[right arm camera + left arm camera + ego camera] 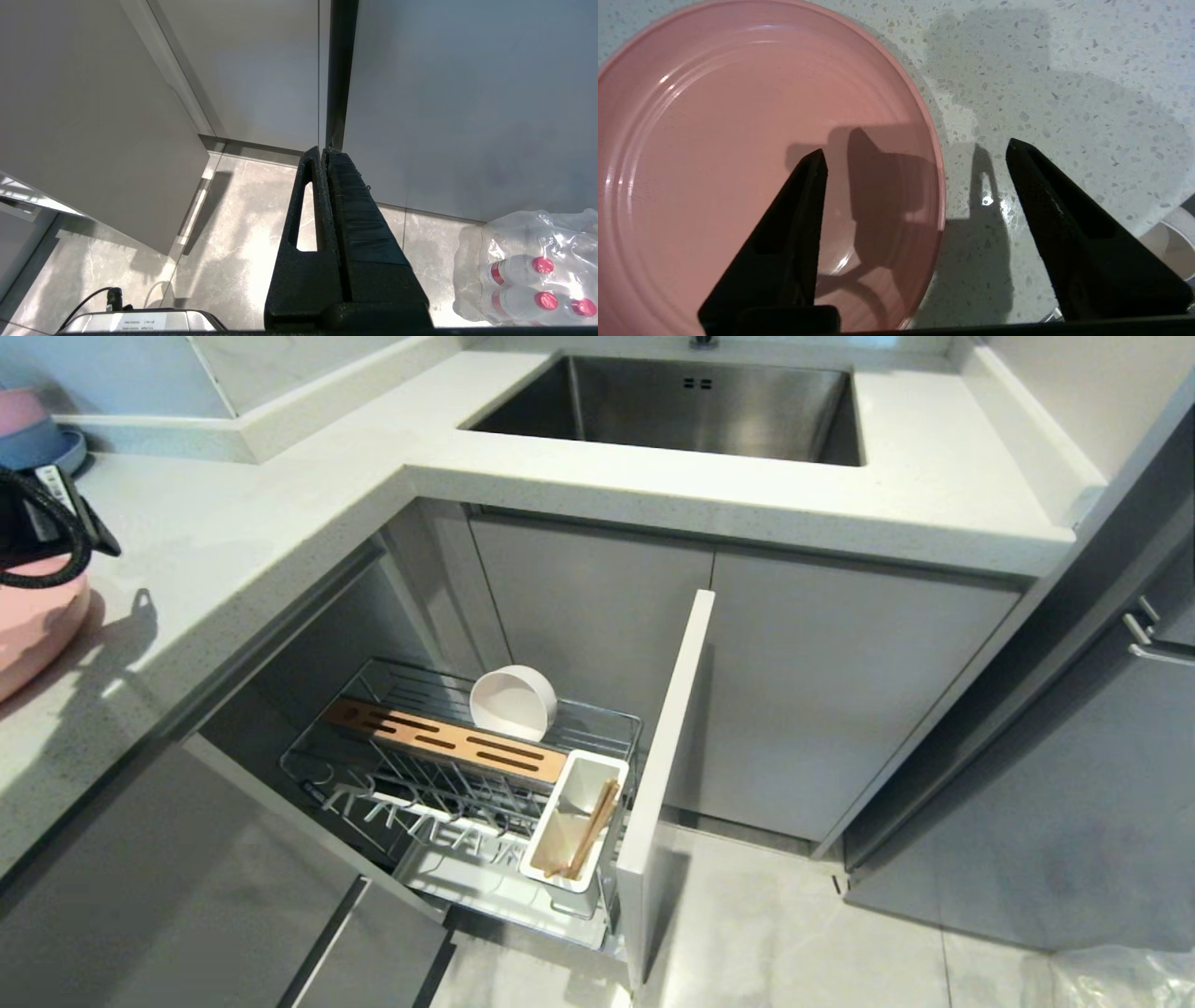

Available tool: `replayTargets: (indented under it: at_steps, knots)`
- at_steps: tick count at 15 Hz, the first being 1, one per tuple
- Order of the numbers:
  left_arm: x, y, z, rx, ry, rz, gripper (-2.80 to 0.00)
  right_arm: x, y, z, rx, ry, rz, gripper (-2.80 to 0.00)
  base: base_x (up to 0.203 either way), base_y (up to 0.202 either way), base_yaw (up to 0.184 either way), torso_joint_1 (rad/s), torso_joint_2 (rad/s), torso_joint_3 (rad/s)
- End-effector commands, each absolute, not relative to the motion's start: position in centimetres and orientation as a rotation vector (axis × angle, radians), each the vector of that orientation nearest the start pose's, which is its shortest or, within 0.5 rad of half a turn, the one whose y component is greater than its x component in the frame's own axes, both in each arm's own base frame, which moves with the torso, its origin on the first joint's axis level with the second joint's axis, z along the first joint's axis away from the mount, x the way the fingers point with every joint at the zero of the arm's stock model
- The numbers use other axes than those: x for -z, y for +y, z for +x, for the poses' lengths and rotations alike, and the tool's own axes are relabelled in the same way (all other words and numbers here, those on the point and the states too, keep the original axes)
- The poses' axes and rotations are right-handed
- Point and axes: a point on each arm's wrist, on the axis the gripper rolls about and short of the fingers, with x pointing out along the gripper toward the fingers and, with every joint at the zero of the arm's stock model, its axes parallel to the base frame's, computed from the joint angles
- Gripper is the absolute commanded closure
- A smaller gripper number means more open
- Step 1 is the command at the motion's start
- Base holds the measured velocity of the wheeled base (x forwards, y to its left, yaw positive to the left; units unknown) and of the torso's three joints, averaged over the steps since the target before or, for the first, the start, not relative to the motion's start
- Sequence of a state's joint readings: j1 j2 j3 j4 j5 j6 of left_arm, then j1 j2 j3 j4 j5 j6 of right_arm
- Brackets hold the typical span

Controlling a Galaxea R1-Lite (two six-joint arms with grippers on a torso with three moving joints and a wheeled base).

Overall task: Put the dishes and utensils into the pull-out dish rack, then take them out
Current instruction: Pick up the plate and place it in the cupboard

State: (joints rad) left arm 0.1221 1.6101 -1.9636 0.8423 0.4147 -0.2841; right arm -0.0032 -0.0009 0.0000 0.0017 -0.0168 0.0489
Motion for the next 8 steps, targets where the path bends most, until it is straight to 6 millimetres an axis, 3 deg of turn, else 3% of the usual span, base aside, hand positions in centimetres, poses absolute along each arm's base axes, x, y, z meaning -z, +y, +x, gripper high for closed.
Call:
replayTargets:
  at_steps: [1,8]
  knots:
    - [-37.82,3.92,24.32,-0.601,0.431,-0.213,-2.80,-7.49,-0.03,-2.27,0.020,0.003,0.049,0.00,0.000,0.000,0.000,0.000,0.00,0.000]
    - [-37.21,4.88,25.00,-0.640,0.447,-0.241,-2.80,-7.49,-0.03,-2.27,0.020,0.003,0.049,0.00,0.000,0.000,0.000,0.000,0.00,0.000]
